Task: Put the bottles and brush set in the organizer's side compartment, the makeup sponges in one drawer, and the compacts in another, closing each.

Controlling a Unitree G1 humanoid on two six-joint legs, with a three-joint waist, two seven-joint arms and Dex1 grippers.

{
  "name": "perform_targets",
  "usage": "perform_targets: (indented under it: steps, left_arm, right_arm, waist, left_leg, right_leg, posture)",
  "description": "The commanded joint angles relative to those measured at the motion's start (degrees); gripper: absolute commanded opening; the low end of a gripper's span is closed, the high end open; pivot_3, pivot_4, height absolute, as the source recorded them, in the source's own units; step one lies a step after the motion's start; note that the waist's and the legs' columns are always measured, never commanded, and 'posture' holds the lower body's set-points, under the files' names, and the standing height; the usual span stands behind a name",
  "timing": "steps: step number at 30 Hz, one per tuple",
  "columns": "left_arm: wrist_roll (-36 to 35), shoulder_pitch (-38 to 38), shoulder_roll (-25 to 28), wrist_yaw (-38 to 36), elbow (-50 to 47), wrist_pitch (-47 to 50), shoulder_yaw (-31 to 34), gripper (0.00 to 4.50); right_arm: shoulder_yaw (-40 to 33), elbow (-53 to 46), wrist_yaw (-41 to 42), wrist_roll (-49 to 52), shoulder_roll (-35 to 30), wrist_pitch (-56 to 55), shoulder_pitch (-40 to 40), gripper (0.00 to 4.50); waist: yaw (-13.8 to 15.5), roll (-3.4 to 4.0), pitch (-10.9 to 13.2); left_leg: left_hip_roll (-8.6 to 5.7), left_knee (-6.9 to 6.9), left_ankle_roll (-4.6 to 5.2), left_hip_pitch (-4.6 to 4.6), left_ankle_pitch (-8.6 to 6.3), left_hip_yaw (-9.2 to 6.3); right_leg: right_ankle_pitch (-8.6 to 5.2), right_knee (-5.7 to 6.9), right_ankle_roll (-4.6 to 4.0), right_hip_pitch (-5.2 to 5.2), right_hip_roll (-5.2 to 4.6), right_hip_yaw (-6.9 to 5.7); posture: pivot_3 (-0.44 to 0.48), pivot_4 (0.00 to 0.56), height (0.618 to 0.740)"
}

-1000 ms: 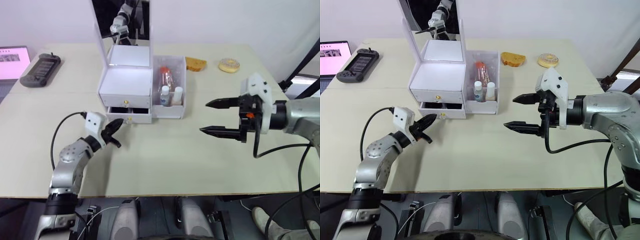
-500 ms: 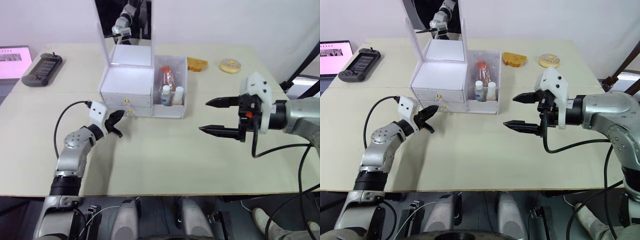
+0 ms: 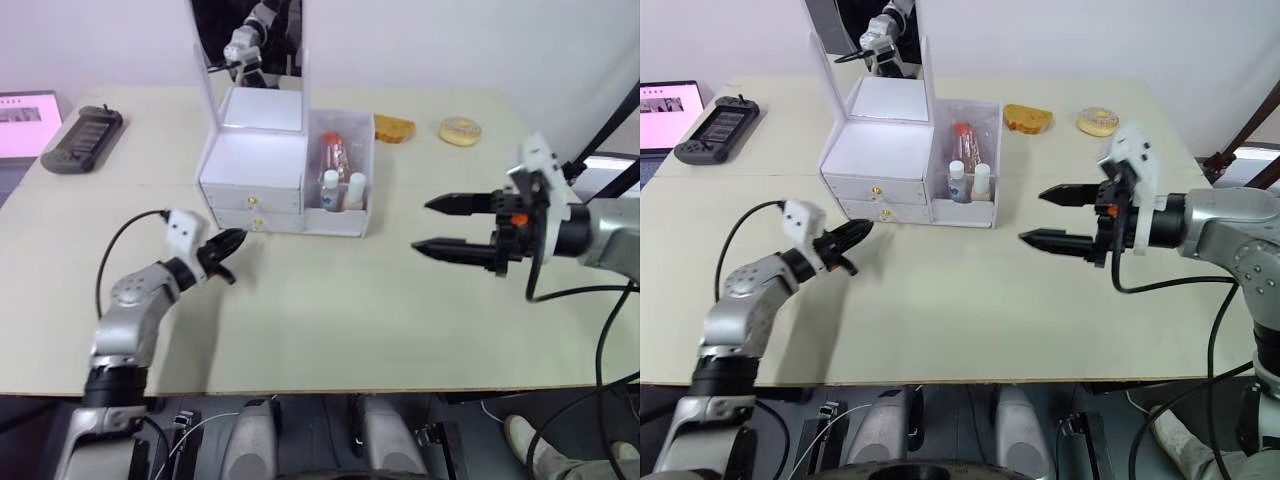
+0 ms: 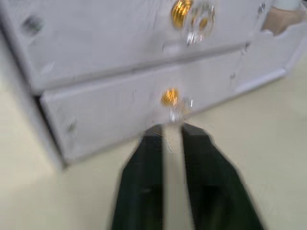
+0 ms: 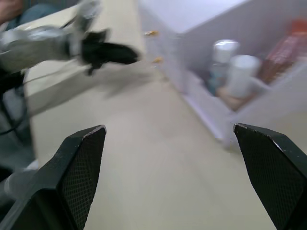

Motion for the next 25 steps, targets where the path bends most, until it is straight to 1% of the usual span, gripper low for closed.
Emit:
perform_targets:
  steps: [1, 4, 5, 11, 13, 15, 17, 20, 22, 25]
  left_arm:
    - [-3.55, 1.77, 5.05, -4.20, -2.04, -0.18, 5.88, 2.73]
    - [-4.52, 3.53, 10.36, -6.74, 1.02, -0.71, 10.72, 4.29]
    - [-4.69, 3.78, 12.09, -7.43, 2.64, -0.99, 12.34, 4.40]
    - [-5.35, 4.91, 19.92, -14.45, 13.07, -5.42, 19.34, 4.40]
    - [-3.99, 6.06, 21.82, -15.08, 15.78, -7.15, 20.64, 4.40]
    - [-2.29, 6.87, 23.39, -13.88, 17.73, -6.76, 20.35, 4.40]
    - [-1.31, 8.55, 23.52, -13.36, 17.60, -7.10, 19.95, 4.40]
    - [1.01, 10.42, 22.60, -10.18, 15.90, -7.38, 18.89, 4.40]
    - [2.50, 11.26, 21.65, -8.22, 15.04, -9.39, 18.52, 4.40]
    - [2.30, 11.02, 20.74, -7.80, 14.65, -10.08, 18.66, 4.40]
  right_arm:
    - [-2.83, 2.57, 0.78, -3.85, 1.21, -7.07, 3.66, 4.50]
    - [-4.28, 6.40, 1.82, -7.72, 2.67, -14.40, 7.60, 4.50]
    - [-4.97, 8.09, 1.75, -8.83, 3.20, -16.58, 8.59, 4.50]
    - [-8.28, 19.58, 1.53, -17.89, 6.14, -34.50, 14.68, 4.50]
    - [-9.20, 22.97, 1.53, -20.13, 7.26, -39.76, 16.81, 4.50]
    - [-9.59, 25.23, 1.57, -21.69, 8.13, -43.76, 18.50, 4.50]
    - [-10.24, 27.08, 0.93, -22.24, 9.18, -45.98, 19.77, 4.50]
    - [-10.11, 28.33, 0.93, -23.20, 10.09, -48.48, 21.06, 4.50]
    - [-10.00, 28.52, 0.96, -23.32, 10.59, -49.81, 21.47, 4.50]
    - [-9.96, 28.59, 0.75, -23.16, 10.94, -50.62, 21.13, 4.50]
  waist:
    - [-0.08, 0.01, 0.00]
    - [-0.24, 0.01, 0.01]
    - [-0.26, 0.04, 0.03]
    - [-0.26, 0.04, 0.02]
    - [-0.32, 0.04, 0.02]
    - [-0.34, 0.04, 0.02]
    - [-0.41, 0.06, 0.03]
    - [-0.48, 0.06, 0.03]
    - [-0.50, 0.06, 0.03]
    - [-0.49, 0.06, 0.03]
  left_leg:
    - [0.00, -0.01, 0.00, 0.00, 0.00, -0.01]
    - [-0.01, -0.02, 0.00, 0.00, 0.00, 0.02]
    - [0.00, -0.02, 0.00, 0.00, 0.00, 0.02]
    - [-0.01, -0.06, -0.01, 0.00, -0.01, 0.06]
    - [0.00, -0.11, -0.01, 0.01, -0.01, 0.07]
    - [0.00, -0.17, -0.01, 0.01, -0.01, 0.09]
    - [0.00, -0.21, -0.01, 0.01, -0.01, 0.09]
    - [0.01, -0.22, -0.02, 0.07, -0.01, 0.10]
    - [0.01, -0.23, -0.03, 0.14, -0.02, 0.10]
    - [0.02, -0.27, -0.05, 0.27, -0.03, 0.09]
  right_leg:
    - [0.00, 0.00, 0.00, -0.01, 0.00, -0.01]
    - [-0.01, -0.01, 0.00, -0.03, -0.01, 0.00]
    - [-0.01, -0.03, 0.01, -0.02, -0.01, 0.00]
    - [-0.01, -0.05, 0.01, -0.06, -0.02, 0.01]
    - [-0.02, -0.05, 0.01, -0.08, -0.02, 0.00]
    - [-0.03, -0.06, 0.03, -0.10, -0.03, 0.01]
    - [-0.04, -0.06, 0.05, -0.12, -0.02, 0.01]
    - [-0.03, -0.05, 0.03, -0.11, -0.03, 0.01]
    - [-0.03, -0.05, 0.02, -0.07, -0.04, 0.01]
    - [-0.03, -0.05, 0.02, 0.01, -0.04, 0.01]
  posture:
    - [0.000, 0.150, 0.740]
    - [0.000, 0.150, 0.740]
    - [0.000, 0.150, 0.740]
    - [0.000, 0.150, 0.740]
    - [0.000, 0.150, 0.740]
    - [0.000, 0.150, 0.740]
    - [0.000, 0.150, 0.740]
    - [0.000, 0.150, 0.740]
    - [0.000, 0.150, 0.740]
    - [0.000, 0.150, 0.740]
